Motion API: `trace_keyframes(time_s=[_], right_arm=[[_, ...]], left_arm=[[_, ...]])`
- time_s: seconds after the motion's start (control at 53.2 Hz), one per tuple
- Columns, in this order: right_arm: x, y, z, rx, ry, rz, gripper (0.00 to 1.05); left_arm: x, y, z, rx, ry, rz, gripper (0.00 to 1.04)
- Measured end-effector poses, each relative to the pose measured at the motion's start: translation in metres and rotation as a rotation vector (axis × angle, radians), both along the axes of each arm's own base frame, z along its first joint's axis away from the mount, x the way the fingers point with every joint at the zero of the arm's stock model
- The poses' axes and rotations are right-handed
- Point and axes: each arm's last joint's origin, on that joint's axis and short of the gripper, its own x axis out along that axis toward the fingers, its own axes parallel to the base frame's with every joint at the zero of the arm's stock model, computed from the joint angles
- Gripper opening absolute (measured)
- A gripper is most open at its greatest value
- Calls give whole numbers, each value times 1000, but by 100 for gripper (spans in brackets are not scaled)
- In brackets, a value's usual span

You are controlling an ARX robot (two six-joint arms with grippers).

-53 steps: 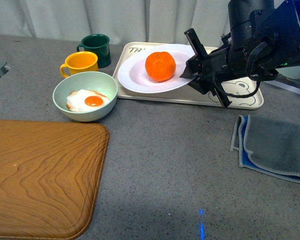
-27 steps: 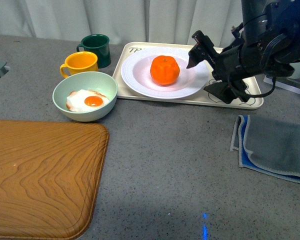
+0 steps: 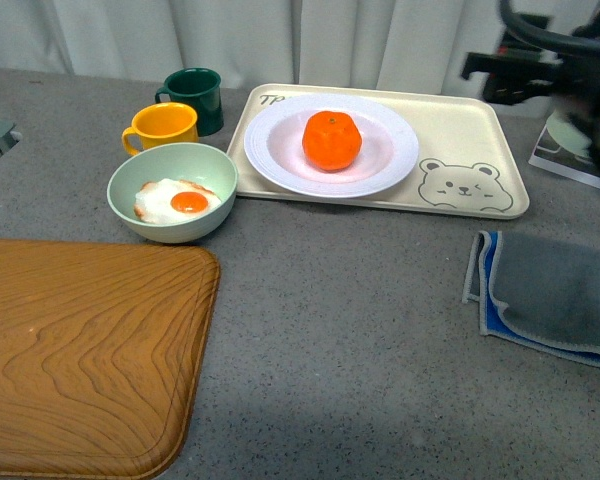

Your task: Place orange and plate with both arms

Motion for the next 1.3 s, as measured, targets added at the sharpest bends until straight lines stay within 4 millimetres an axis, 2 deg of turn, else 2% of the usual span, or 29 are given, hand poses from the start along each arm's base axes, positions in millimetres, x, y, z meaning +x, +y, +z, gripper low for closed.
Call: trace_keyframes(time_s=[0.131,0.263,0.301,0.657,0.827,0.996,1.296], right_arm=[[-31,-16,16,-39,-37,-8,25],[-62,-26,12,-61,2,-1,4],[-69,-28,12,-68,6,1,1],[-130,-46,24,-69,16,0,1],[-153,-56,34,-67,-3,18,1],[-172,-60,33,-67,5,-2,1],[-193,-60,35,-67,-2,1,1]], left_arm=[[0,0,0,0,0,-1,98],[0,0,0,0,0,-1,98],[0,0,0,0,0,-1,98],[0,0,0,0,0,-1,98],[0,0,0,0,0,-1,98],[0,0,0,0,0,-1,98],[0,0,0,0,0,-1,98]])
